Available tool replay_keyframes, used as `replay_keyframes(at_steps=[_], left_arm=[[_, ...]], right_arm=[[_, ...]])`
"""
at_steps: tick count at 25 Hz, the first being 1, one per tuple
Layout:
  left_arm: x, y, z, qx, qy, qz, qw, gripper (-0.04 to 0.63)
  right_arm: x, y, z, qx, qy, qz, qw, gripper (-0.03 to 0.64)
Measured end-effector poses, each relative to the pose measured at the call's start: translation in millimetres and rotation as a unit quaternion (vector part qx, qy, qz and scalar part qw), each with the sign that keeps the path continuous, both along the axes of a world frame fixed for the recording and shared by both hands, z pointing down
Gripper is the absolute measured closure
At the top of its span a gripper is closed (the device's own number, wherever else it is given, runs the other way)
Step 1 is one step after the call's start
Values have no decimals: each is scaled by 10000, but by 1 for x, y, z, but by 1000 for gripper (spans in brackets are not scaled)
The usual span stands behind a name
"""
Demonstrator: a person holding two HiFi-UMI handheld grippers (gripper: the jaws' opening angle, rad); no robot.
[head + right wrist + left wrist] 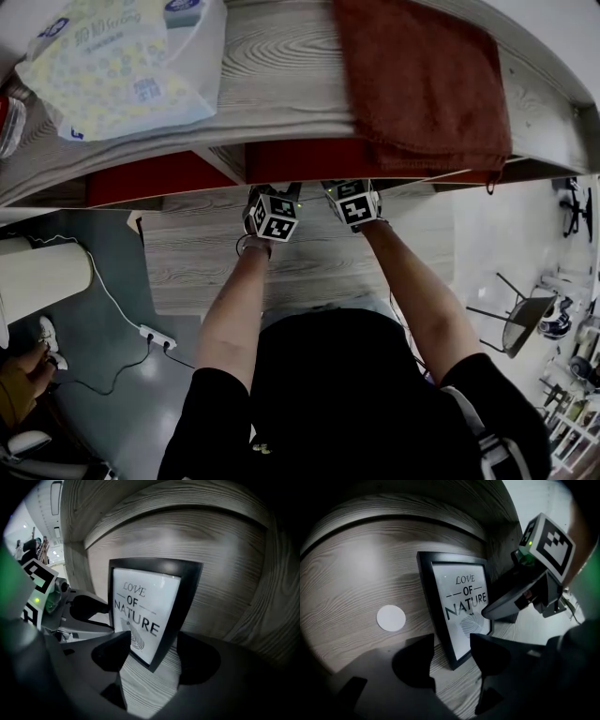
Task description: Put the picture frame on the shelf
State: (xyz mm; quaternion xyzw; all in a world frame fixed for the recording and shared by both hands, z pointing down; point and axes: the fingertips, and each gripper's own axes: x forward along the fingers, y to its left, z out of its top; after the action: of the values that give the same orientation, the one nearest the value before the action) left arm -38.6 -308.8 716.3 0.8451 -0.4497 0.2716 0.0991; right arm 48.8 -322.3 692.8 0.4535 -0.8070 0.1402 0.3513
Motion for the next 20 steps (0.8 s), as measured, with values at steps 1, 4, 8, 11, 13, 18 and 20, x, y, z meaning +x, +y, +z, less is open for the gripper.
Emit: replay_keyframes(at_steps=[1,4,8,11,13,18,20], left_arm=[[-1,0,1,-14,2,-15,10000,359],[-3,-1,2,-92,54,-73,9999,359],[-4,-2,2,-136,83,-106,9998,359],[-6,-1,0,-140,84,-129,9998,359],[-7,1,-2,-156,106,-131,9997,359],[-17,7,-15,-217,270,-257,9991,359],[-22,12,-23,-267,439,-317,9982,359]], right_arm=[[2,0,0,0,14,21,10000,331],[5,0,3,-47,13,75,10000,324],[6,0,3,-69,-2,119,9999,322],[6,1,1,-45,-5,132,9999,322],[8,3,0,-23,-8,167,9999,322],[21,10,-9,-65,-390,591,9975,322],[23,17,-16,-101,-593,681,9959,324]])
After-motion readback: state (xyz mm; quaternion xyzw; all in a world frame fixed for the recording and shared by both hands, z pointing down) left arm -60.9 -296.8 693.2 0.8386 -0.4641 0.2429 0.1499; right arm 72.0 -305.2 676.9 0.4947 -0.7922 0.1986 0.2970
